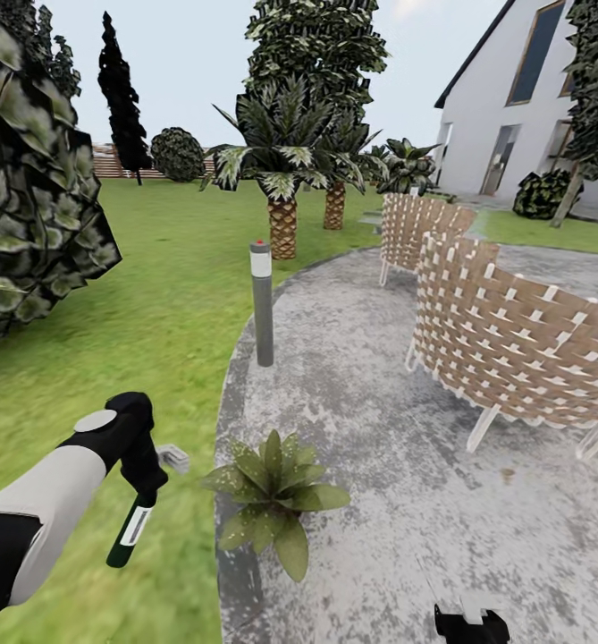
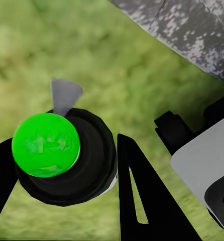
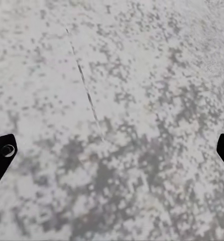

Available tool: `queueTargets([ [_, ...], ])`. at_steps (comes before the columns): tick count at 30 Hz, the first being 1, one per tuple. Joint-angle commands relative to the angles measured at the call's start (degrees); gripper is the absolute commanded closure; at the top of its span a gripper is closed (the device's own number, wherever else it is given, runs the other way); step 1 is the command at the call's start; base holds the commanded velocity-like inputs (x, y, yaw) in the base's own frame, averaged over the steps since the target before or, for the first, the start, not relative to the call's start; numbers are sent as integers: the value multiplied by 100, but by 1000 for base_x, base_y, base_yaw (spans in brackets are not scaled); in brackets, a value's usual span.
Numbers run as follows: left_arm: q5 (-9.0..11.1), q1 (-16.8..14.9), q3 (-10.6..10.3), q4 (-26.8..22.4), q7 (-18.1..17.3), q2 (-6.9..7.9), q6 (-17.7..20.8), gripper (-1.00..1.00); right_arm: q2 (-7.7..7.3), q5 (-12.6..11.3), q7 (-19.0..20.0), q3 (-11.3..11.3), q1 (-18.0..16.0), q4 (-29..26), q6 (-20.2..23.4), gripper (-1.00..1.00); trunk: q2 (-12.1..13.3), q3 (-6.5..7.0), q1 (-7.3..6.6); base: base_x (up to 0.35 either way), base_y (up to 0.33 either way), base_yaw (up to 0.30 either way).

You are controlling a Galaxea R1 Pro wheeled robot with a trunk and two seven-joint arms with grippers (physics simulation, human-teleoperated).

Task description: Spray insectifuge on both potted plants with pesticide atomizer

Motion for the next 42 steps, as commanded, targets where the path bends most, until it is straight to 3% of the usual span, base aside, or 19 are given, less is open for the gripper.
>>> queueTargets([
  [1, -33, -2, -19, -4, -54, 7, 60, 100, 0, 22, -19, -3, -3, 5, -15, -100, -2, -5, -1, 0, 0, 262],
  [7, -26, -2, 14, 1, -54, -2, 60, 100, -3, 22, -19, -5, -3, 5, -15, -100, -2, -5, -1, 0, -99, 223],
  [11, -26, -2, 17, 1, -54, -9, 60, 100, -16, 28, -19, -4, -3, 5, -15, -100, -2, -5, -1, 0, -256, 28],
  [15, -26, -2, 25, 1, -54, 7, 60, 100, -122, 30, -17, 1, -3, 10, -15, -100, -2, -5, -1, -11, -269, 2],
  [18, -26, -2, 49, 1, -54, 13, 65, 100, -97, 15, -19, -5, -3, -2, -21, -100, -2, -5, -1, -37, -270, 0],
  [21, -26, 0, 49, 60, -54, 34, 287, 100, -96, 13, -19, -17, -3, -4, -16, -100, -2, -5, -1, 170, -141, 15],
  [27, 16, 510, 52, 3, -54, 35, 289, 100, -97, 13, -27, -21, -3, -4, -15, -100, -2, -5, -1, 44, -9, 235],
  [33, 48, 702, 56, -4, -54, 31, 289, 100, -90, 13, -27, -21, -3, -4, -15, -100, -2, -5, -1, 1, 0, 277],
  [36, 99, 861, 288, -19, -54, 24, 261, 100, -86, 7, -28, -28, -3, -4, -15, -100, -2, -5, -1, 0, 0, 278],
  [38, 379, 957, 755, -15, 592, 11, 152, 100, -77, 3, -28, -30, -3, -4, -15, -100, -2, -5, -1, 0, 0, 278],
  [39, 530, 1016, 827, -10, 820, -8, 23, 100, -74, -1, -28, -31, -3, -4, -15, -100, -2, -7, -1, 0, 0, 272],
  [40, 1024, 1089, 883, 58, 1074, -40, -282, 100, -71, -4, -28, -37, -3, -4, -15, -100, -2, -13, -1, 0, 0, 149],
  [41, 1277, 1109, 894, 76, 1141, -43, -360, 100, -71, -4, -28, -38, -3, -4, -15, -100, -2, -21, -1, 0, 0, 61],
  [42, 1468, 1268, 896, 64, 1433, -49, -406, 100, -70, -5, -25, -33, -3, -4, -15, -100, -2, -30, -1, 0, 0, 10],
])
